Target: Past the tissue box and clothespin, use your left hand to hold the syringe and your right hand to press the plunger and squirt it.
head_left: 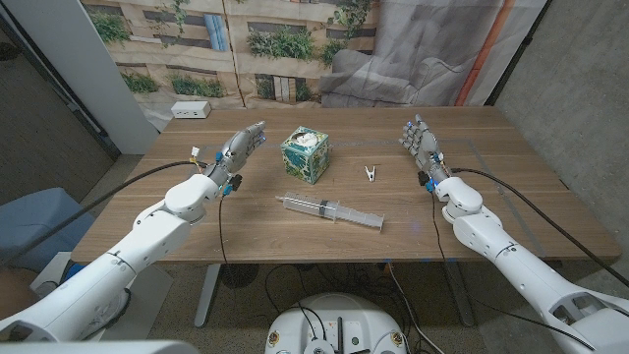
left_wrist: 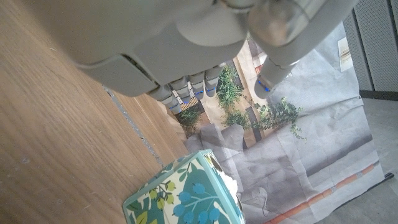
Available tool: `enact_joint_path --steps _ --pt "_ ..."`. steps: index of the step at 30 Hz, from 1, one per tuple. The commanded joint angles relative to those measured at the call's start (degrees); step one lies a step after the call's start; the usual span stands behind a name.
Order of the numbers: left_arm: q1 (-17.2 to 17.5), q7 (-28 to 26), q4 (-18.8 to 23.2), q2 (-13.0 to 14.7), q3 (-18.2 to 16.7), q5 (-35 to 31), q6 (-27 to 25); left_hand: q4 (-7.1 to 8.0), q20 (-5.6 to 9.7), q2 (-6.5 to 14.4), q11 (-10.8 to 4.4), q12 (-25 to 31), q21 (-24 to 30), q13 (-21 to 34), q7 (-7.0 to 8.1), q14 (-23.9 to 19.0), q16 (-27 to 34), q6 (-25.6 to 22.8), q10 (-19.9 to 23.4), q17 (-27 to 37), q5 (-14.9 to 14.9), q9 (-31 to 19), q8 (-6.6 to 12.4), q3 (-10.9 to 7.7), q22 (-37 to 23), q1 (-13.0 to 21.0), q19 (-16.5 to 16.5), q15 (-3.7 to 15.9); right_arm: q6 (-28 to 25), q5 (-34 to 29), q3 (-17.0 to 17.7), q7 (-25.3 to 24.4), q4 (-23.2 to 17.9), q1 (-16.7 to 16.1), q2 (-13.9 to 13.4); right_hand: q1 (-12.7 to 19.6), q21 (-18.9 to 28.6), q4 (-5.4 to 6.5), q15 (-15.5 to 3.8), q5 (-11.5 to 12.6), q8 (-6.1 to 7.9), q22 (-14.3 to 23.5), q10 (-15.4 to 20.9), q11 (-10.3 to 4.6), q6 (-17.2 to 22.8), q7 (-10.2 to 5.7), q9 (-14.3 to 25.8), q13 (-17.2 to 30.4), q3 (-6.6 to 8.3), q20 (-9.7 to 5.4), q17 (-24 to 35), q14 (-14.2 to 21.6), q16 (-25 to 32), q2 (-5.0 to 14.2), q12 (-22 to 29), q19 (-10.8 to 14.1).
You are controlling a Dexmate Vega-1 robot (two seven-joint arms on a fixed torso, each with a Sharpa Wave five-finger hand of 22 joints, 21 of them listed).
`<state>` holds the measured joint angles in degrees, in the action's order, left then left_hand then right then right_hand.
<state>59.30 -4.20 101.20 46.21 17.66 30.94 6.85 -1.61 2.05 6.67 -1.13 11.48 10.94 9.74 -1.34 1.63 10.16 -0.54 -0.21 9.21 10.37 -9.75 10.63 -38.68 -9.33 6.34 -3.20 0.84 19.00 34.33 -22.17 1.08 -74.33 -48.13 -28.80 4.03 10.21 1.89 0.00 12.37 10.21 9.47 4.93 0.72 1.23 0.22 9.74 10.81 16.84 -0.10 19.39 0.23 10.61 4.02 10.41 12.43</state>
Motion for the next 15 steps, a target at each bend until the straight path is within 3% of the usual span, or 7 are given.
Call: enact_joint_path --steps 1,7,15 --pt "3.92 -5.15 10.58 6.03 -1.37 -5.62 -9.09 -1.36 1.50 0.37 -0.54 0.32 0.03 0.29 0.34 -0.72 0.13 -0.57 0.98 0.20 -0.24 -0.19 0.40 -0.29 -0.15 1.20 -0.92 0.28 1.07 1.55 0.38 3.80 4.56 2.48 0.00 0.32 0.34 -0.11 0.07 0.18 0.23 0.11 0.37 -0.26 0.51 -0.30 0.25 0.05 0.39 -0.08 -0.11 -0.23 0.25 0.31 0.47 0.07" --pt "4.42 -5.75 16.47 10.73 -2.04 -8.73 -15.69 -2.48 1.69 0.23 -0.97 0.31 0.04 0.29 0.69 -1.15 0.14 -1.36 1.56 0.20 -0.34 -0.20 0.53 -0.36 -0.16 1.73 -1.31 0.70 3.29 1.73 0.54 5.03 6.96 3.11 0.84 0.32 0.36 -0.18 0.02 0.18 0.25 0.11 0.37 -0.30 0.53 -0.38 0.25 0.04 0.43 -0.06 -0.27 -0.23 0.28 0.31 0.48 0.08" --pt "4.40 -5.47 21.08 15.14 -1.68 -14.56 -19.91 -4.15 2.04 0.16 -1.54 0.32 0.29 0.30 1.11 -2.42 0.30 -2.25 2.63 0.19 -0.44 -0.22 0.56 -0.40 -0.18 2.52 -2.67 1.34 5.82 0.70 0.33 4.94 8.07 3.09 1.48 0.31 0.36 -0.26 -0.13 0.17 0.30 0.10 0.52 -0.26 0.61 -0.38 0.24 0.03 0.48 -0.30 -0.49 -0.24 0.32 0.32 0.56 0.03"
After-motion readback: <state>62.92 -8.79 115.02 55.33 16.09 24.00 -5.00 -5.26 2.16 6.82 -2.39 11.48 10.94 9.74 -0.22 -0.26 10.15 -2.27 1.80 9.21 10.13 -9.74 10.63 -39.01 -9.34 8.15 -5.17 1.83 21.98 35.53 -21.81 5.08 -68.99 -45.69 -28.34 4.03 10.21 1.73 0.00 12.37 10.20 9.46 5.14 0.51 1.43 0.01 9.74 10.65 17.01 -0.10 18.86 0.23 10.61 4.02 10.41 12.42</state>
